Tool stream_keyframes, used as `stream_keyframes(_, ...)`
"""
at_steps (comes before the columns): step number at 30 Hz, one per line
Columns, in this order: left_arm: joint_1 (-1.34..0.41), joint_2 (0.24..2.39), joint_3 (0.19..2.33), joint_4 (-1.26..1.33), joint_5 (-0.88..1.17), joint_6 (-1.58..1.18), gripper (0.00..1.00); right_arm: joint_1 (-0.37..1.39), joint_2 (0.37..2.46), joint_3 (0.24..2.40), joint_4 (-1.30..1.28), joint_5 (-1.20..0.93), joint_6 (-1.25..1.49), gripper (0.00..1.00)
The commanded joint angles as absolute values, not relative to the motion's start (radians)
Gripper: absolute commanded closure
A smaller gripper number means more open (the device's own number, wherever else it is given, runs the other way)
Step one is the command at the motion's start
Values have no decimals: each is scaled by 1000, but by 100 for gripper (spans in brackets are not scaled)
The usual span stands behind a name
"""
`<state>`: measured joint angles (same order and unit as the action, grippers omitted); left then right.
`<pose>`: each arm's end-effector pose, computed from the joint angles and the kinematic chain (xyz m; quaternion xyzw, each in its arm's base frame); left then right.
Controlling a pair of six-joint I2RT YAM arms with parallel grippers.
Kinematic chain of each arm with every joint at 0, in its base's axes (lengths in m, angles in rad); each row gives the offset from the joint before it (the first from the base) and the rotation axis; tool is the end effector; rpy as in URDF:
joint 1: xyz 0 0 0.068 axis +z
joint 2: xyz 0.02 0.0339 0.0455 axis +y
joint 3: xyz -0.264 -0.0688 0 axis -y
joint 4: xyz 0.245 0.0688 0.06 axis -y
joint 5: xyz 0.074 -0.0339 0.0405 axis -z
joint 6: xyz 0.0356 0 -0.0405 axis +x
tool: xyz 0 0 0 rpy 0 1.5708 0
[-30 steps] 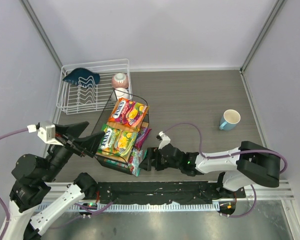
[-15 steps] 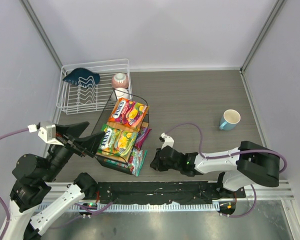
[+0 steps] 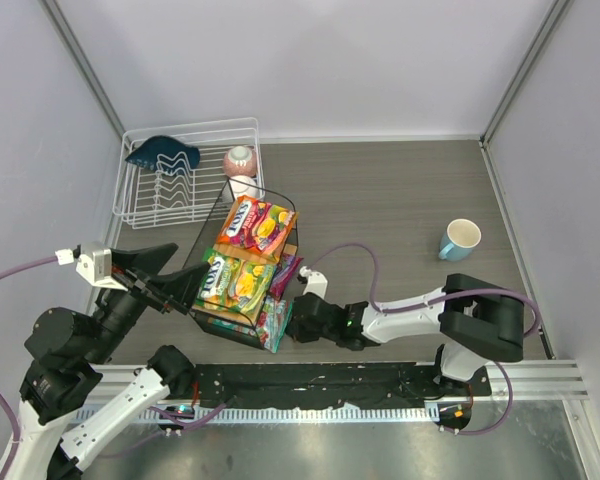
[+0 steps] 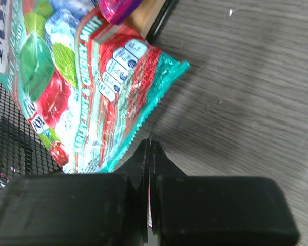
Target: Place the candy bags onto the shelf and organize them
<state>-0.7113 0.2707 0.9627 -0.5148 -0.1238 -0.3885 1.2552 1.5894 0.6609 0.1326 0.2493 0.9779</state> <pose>0.0207 -0.0121 0.4059 0.0561 0.6398 -0.3662 0.6733 0.1001 0.2783 0.1397 -0.0804 0.9164 0.2864 0.2679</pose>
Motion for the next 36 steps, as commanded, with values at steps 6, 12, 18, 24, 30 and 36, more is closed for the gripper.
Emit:
stream_keyframes(6,-709,264,979,-506,-127,-394,0,1259,1664,775,140,302,962,99)
stream_keyframes(12,-709,256,985,-520,-135,-393,0,1259,1689,793,161,285,954,99)
stream_keyframes(18,-709,262,983,-515,-132,-394,0,1259,1692,793,172,272,957,99)
stream_keyframes(24,-709,265,979,-508,-127,-396,0,1259,1692,796,187,259,963,99)
stream_keyframes(30,-707,262,969,-505,-132,-399,0,1259,1704,807,207,235,969,99)
stream_keyframes(36,-709,258,965,-505,-132,-400,0,1259,1715,807,225,224,974,99)
